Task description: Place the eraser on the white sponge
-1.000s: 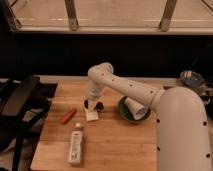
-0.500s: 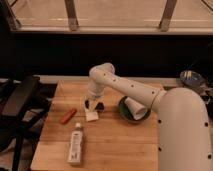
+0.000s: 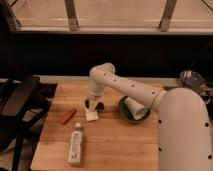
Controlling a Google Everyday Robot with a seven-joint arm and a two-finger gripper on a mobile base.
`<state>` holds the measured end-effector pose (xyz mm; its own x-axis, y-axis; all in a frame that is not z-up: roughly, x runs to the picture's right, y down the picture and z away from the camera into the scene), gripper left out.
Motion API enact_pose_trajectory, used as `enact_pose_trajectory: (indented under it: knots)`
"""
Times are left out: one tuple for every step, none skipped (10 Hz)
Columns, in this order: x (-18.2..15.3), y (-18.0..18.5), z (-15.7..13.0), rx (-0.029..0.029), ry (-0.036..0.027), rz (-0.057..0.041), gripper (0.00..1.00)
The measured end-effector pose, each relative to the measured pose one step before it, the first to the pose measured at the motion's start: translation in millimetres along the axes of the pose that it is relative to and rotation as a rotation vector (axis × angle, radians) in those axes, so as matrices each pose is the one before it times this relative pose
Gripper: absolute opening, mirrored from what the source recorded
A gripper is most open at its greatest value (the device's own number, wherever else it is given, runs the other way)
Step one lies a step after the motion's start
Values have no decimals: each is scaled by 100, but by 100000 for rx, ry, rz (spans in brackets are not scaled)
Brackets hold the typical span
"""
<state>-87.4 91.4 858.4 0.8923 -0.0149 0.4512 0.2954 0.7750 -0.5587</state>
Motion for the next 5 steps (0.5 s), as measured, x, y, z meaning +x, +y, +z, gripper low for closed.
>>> enact_pose_trajectory:
  knots:
    - [-126,113,38,-400,1102,-1281,24]
    - [-198,-25,14,-5,853,-1074,24]
    - [-448,76,250,-1428,954,-1351,15]
    - [-370,-59,177,-1087,423,-2156,7]
    - [-258,54,274,-1609,755,-1703,2]
